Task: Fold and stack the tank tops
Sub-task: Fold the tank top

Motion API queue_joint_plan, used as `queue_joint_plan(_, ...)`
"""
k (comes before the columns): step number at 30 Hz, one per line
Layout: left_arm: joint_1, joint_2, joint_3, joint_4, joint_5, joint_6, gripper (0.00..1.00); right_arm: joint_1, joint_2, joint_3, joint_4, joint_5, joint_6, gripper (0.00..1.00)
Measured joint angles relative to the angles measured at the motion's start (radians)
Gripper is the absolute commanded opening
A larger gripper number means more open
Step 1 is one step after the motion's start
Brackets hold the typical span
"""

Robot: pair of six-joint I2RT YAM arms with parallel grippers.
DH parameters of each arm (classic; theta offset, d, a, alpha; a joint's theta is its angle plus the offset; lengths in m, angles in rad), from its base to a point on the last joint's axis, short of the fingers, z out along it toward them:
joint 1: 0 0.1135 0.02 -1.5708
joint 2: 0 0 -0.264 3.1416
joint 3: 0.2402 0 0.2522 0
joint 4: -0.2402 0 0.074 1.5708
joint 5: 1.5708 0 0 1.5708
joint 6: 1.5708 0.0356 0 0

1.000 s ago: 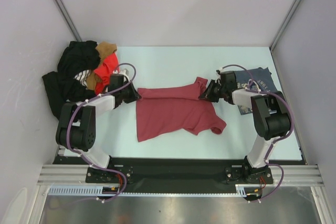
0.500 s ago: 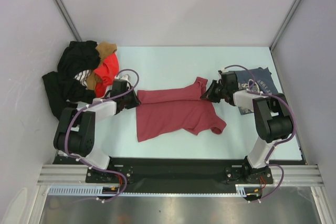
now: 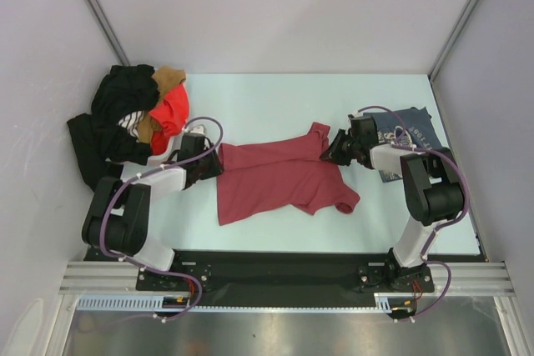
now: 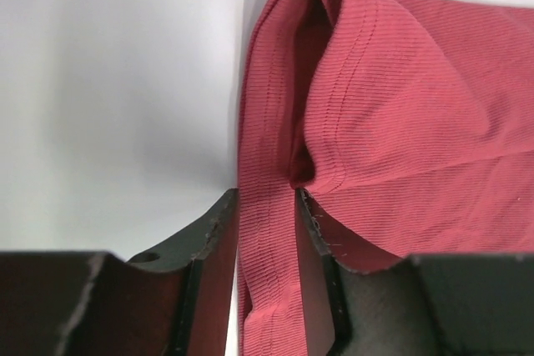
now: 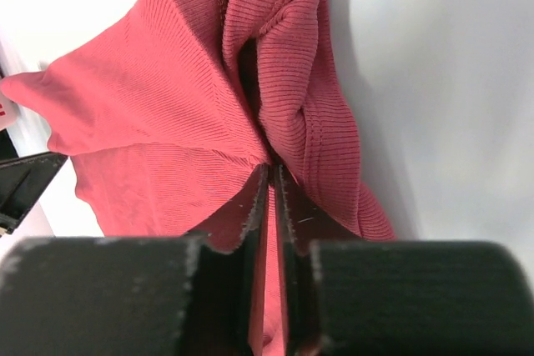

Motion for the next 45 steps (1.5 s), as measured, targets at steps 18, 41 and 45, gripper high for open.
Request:
queue_joint_plan(18, -0.001, -0.158, 0.016, -0.045, -0.042, -0.031, 0.65, 0.005, -0.038, -0.001, -0.045, 0.044, -0.002, 0.44)
queue_joint_plan(41, -0.001, 0.175, 0.192, 0.002, 0.044, -0.082, 0.29, 0.048, 0.079, 0.134, -0.084, 0.055, -0.005, 0.34)
queue_joint_plan(45, -0.001, 0.188, 0.198, 0.003, 0.052, -0.082, 0.1, 0.053, 0.095, 0.141, -0.094, 0.057, -0.009, 0.18)
